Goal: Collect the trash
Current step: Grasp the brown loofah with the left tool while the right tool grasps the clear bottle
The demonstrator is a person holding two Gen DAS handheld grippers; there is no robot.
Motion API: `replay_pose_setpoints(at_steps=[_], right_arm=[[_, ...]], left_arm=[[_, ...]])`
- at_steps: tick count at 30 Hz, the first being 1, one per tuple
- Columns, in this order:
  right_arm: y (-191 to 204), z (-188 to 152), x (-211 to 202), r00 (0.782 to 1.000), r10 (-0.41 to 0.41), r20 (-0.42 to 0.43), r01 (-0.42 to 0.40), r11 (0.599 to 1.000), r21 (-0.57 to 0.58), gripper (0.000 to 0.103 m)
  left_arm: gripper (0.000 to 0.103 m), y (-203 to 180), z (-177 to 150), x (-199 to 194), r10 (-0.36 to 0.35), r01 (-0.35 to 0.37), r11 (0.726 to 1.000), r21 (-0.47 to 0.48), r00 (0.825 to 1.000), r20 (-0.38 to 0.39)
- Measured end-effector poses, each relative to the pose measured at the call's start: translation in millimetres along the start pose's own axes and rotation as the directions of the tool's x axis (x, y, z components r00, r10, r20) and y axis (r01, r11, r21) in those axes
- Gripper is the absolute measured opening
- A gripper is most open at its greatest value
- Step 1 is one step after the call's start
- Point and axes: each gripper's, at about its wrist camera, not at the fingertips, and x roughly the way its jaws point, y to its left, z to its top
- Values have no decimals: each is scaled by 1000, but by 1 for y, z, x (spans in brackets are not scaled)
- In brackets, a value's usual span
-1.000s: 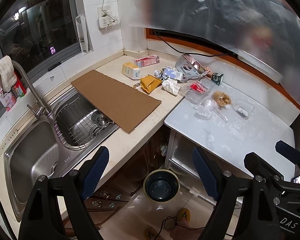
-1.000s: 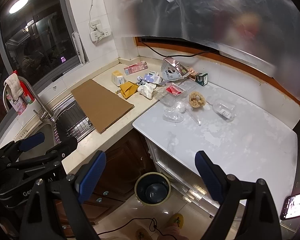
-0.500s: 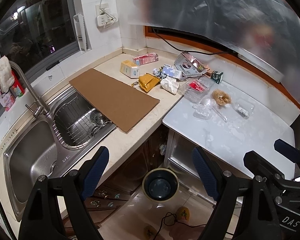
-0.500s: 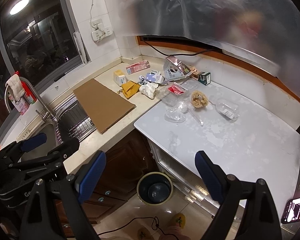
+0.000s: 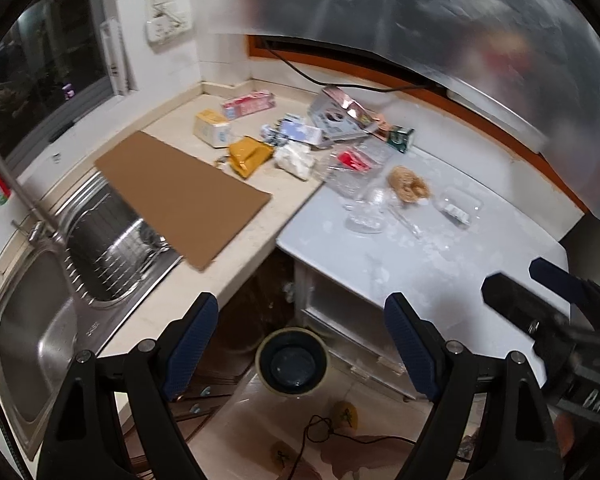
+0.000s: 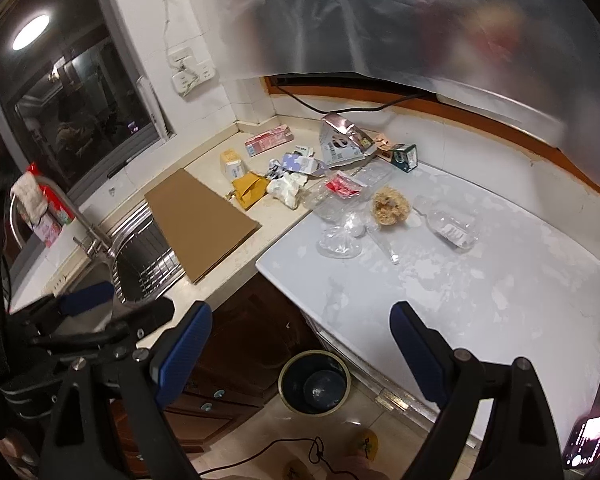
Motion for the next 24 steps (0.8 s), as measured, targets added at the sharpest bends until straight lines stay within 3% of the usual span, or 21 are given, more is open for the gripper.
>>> replay_pose_setpoints(at_steps=[6, 17, 21, 24], right_arm=[[-49, 24, 15, 999, -10, -32, 11, 999, 33, 91], [-135, 84, 71, 993, -80, -82, 77, 996, -43, 84], [-165, 97, 107, 986, -88, -141, 86, 996, -22, 73], [-184, 100, 133, 977, -92, -190, 94, 996, -1, 71]], left_arm=[[83, -32, 26, 22, -50, 51, 998, 39, 999, -8], [83, -94, 106, 96, -163, 170, 983, 71, 983, -88], [83, -107, 129, 129, -205, 215, 975, 60, 969, -141], [83, -118, 146, 158, -234, 248, 967, 56, 954, -189]])
